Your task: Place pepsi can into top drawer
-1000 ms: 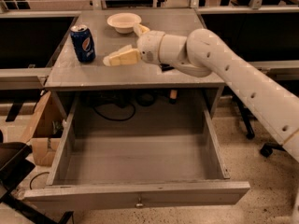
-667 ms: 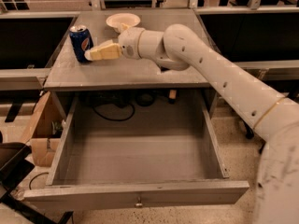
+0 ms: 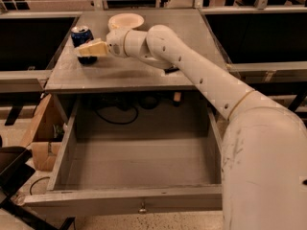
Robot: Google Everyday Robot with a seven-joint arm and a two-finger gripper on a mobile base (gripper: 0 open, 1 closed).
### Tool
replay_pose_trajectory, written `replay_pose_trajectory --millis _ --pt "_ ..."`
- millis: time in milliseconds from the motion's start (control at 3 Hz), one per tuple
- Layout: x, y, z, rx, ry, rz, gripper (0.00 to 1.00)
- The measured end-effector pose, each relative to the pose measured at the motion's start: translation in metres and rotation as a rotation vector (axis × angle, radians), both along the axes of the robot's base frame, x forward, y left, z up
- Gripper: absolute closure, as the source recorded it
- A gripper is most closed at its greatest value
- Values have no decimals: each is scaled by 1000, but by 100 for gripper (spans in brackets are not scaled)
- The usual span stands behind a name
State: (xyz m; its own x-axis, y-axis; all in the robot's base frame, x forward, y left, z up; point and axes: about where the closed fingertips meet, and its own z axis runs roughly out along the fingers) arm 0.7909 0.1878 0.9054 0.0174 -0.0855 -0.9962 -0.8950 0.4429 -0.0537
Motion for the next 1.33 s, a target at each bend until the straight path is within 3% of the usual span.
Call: replay_pose_trajectory --millis 667,1333 --pt "13 22 -9 -10 2 -6 50" --pt "13 22 -9 -10 2 -6 96"
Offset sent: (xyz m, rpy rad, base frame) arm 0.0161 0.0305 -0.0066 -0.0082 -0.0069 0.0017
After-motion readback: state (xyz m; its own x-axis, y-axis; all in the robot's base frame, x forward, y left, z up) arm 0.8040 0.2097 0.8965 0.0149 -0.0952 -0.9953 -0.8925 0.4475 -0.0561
